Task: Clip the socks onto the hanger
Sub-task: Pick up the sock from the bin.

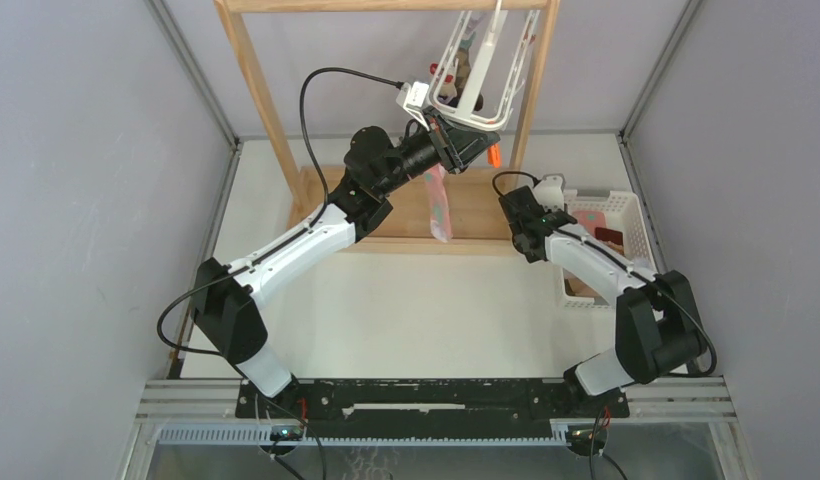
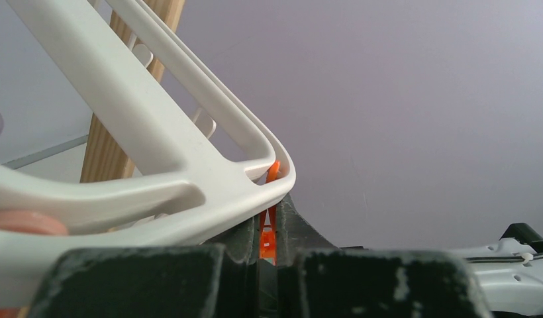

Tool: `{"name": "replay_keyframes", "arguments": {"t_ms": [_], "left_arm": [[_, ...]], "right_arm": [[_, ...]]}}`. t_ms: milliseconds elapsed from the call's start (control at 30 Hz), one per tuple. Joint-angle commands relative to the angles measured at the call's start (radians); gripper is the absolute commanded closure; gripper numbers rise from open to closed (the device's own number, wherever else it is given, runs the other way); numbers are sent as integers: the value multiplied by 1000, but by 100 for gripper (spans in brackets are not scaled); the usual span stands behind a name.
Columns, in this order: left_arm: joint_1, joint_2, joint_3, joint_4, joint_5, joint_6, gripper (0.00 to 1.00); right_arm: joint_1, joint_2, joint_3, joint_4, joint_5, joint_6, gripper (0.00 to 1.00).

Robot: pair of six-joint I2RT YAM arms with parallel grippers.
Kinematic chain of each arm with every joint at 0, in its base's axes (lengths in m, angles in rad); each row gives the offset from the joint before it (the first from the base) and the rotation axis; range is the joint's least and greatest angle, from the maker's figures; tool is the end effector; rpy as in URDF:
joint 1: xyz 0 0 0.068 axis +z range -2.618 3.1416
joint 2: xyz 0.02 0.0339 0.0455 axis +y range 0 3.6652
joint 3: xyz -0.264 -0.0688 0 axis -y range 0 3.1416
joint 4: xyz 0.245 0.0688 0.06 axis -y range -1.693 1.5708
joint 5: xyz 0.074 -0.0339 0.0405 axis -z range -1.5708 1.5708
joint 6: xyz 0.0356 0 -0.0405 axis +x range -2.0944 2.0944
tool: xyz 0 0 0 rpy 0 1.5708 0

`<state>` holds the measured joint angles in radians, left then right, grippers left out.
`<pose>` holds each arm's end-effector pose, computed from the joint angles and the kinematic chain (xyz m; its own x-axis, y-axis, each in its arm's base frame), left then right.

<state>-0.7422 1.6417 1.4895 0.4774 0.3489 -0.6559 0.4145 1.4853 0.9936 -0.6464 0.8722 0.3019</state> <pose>0.2805 -0.2738 0.4333 -0.3464 -0.4600 -0.8176 0.8362 0.2436 -0.4913 0.2695 0.0888 0.2258 -0.7830 -0.1356 -0.6071 0.2804 0.7942 -0.5391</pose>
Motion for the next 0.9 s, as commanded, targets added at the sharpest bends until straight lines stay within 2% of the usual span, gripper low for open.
{"name": "replay_keyframes", "arguments": {"t_ms": [0, 133, 233, 333, 467, 533, 733, 867], "left_arm": [[7, -33, 26, 35, -12, -10, 100], [7, -33, 28, 37, -10, -13, 100], [7, -33, 29, 37, -7, -13, 100], [7, -34, 31, 36, -1, -15, 100], [7, -41, 26, 37, 3, -16, 100], [5, -42, 25, 41, 5, -16, 100], [4, -53, 26, 47, 24, -18, 100], [3, -63, 26, 47, 34, -10, 100]], "right_arm": [[1, -93, 4, 28, 18, 35, 100], [1, -197, -4, 49, -15, 32, 100], [1, -299, -38, 110, -96, -20, 100], [-3, -468, -113, 220, -309, -92, 100], [-51, -652, -151, 320, -771, -132, 100], [-68, -704, -143, 332, -904, -138, 100], [-71, -742, -76, 298, -1101, -165, 100], [-79, -740, -52, 335, -1213, -152, 100]]}}
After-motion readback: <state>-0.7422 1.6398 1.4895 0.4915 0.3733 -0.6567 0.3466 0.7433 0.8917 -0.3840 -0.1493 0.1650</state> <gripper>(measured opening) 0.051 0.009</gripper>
